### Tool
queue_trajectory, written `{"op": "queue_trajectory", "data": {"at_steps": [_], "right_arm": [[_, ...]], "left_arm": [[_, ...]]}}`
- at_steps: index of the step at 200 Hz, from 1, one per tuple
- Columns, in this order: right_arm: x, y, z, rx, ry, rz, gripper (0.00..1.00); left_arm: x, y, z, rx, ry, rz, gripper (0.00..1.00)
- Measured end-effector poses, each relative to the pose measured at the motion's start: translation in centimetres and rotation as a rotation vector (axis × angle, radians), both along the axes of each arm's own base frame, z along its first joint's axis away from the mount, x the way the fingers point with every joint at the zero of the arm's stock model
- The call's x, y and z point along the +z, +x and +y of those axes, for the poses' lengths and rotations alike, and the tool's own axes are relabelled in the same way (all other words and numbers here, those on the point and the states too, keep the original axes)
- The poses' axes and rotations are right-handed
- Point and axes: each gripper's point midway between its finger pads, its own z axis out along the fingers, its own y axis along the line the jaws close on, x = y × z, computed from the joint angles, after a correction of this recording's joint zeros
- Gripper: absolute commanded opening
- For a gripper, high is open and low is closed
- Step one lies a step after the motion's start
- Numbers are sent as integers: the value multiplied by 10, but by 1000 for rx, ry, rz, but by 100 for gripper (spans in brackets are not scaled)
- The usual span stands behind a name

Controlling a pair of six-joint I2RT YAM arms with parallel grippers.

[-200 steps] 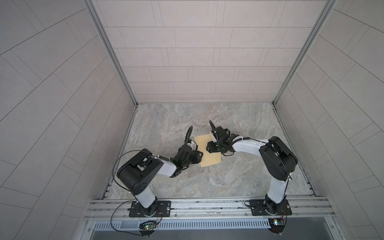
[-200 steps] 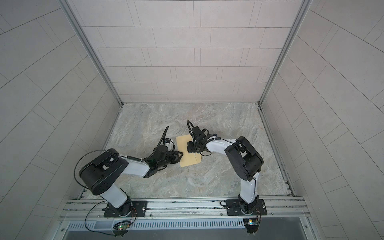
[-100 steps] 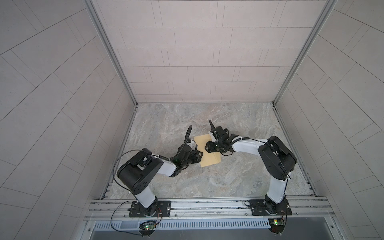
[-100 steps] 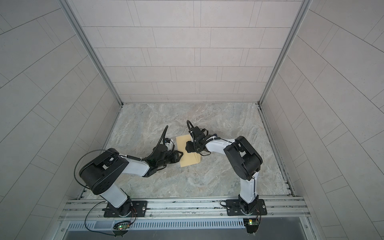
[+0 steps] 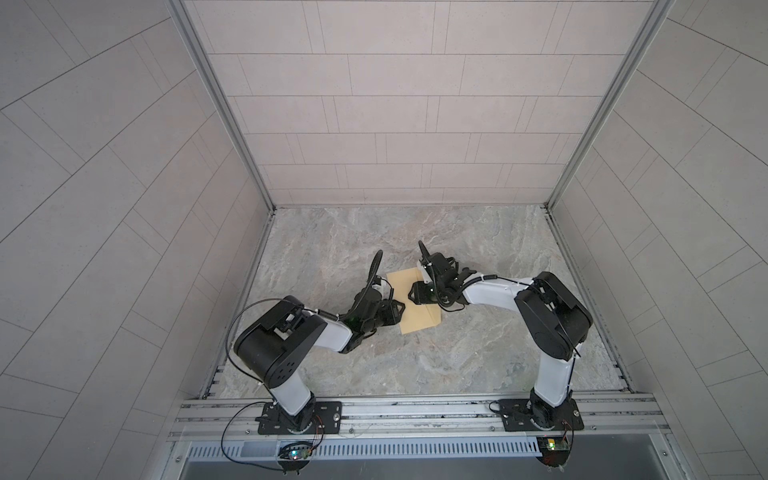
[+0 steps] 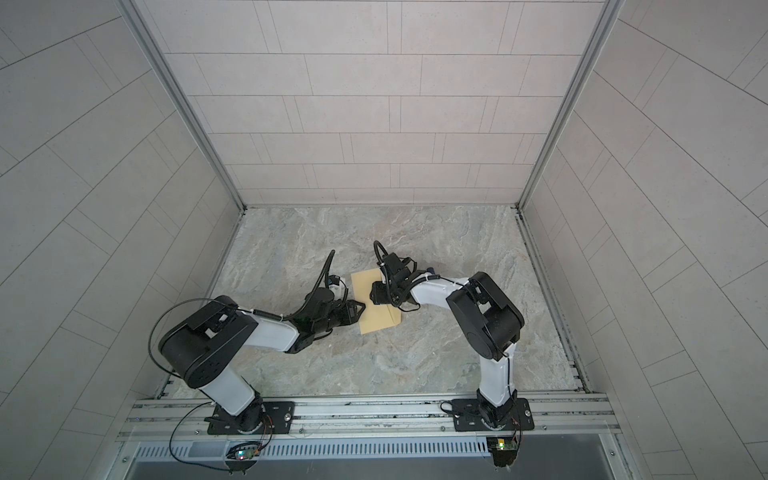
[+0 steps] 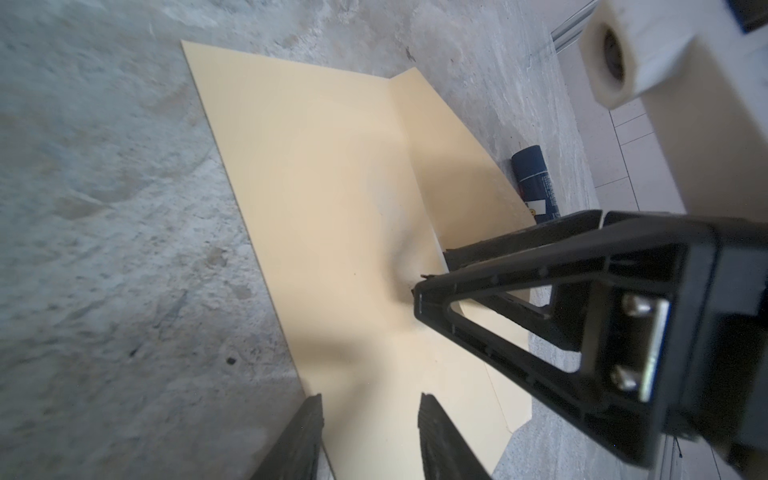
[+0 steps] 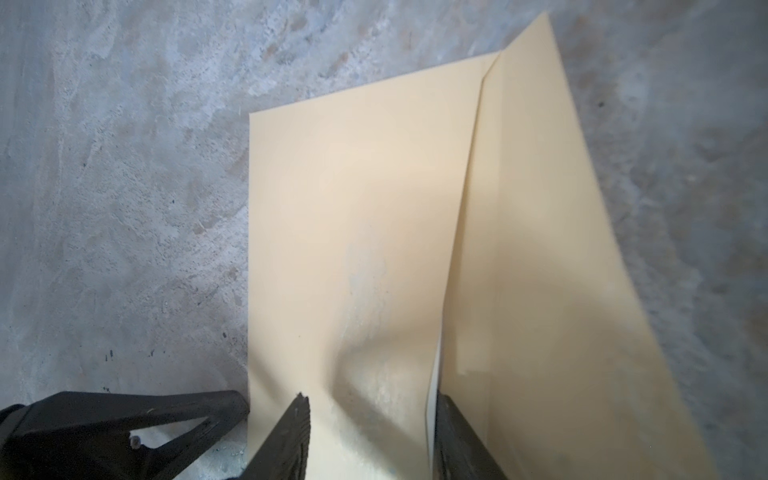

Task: Place the letter into the envelope and seal it
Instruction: 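Release the envelope and raise both grippers away from it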

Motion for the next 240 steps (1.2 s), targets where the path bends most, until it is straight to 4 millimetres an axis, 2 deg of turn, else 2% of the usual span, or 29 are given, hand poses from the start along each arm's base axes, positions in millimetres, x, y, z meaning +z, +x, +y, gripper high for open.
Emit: {"op": "queue_trajectory", "data": {"at_steps": [25,46,70,92,111,133,154,179,203,221,240], "right_arm": [[0,-2,1,4,-2,2,49],[2,-8,1,18,-16,8,51],[19,-13,-3,32,-41,-10,55],[56,-11,-8,37,-49,-89,57],[100,-8,-19,27,-56,-206,57],[144,-5,-40,-7,-90,-344,74],[169,-2,-67,-52,-150,-445,84],[174,6,-103,-107,-237,-472,93],[165,16,-135,-157,-316,-445,99],[155,21,-150,-175,-357,-418,99],[137,28,-165,-187,-398,-365,98]], "left_arm": [[1,-1,1,1,4,3,46],[3,-4,5,-5,30,4,51],[12,-8,12,-8,68,-5,58],[35,-9,20,-3,92,-58,66],[60,-9,27,4,117,-119,73],[94,-10,38,14,142,-210,81],[122,-15,51,28,169,-294,86],[150,-21,66,52,199,-375,100],[166,-26,79,78,229,-425,100],[172,-30,87,94,245,-443,100],[178,-33,92,109,244,-459,100]]}}
